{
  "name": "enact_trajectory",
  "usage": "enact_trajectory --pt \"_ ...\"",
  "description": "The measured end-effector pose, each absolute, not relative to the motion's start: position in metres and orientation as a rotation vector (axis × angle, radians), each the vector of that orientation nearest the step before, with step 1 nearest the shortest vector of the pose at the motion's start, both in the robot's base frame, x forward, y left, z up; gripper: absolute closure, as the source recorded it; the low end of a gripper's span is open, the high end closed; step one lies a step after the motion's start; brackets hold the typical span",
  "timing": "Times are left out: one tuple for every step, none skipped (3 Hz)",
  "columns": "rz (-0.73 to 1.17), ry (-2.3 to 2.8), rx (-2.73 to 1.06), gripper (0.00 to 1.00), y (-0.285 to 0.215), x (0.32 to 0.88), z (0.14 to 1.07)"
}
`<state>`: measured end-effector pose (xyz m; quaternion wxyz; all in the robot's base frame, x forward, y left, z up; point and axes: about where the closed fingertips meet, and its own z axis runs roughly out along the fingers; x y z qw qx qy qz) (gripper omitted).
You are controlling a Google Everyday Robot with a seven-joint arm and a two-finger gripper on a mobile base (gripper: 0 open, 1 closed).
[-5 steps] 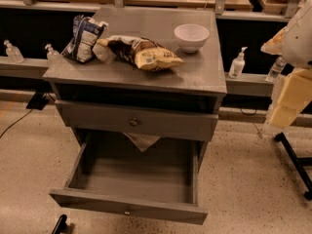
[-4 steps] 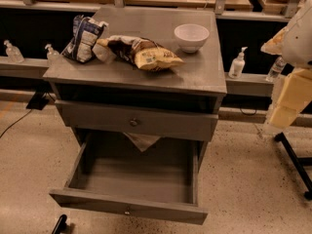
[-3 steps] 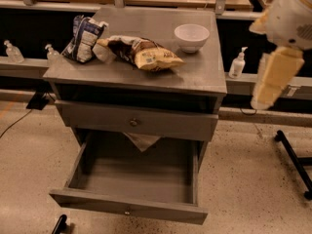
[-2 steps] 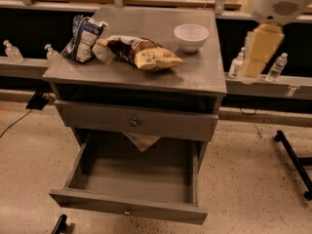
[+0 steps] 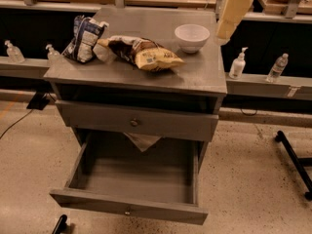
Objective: Place brown chip bag into middle drawer
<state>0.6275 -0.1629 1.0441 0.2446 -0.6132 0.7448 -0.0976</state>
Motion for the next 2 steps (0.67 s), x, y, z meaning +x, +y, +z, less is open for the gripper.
enact_trajectory --pt "-0.267 2.033 -1.674 0.00 -0.163 0.627 1.044" --pt "-0.202 1.933 -1.713 0.00 -0.131 0.630 1.039"
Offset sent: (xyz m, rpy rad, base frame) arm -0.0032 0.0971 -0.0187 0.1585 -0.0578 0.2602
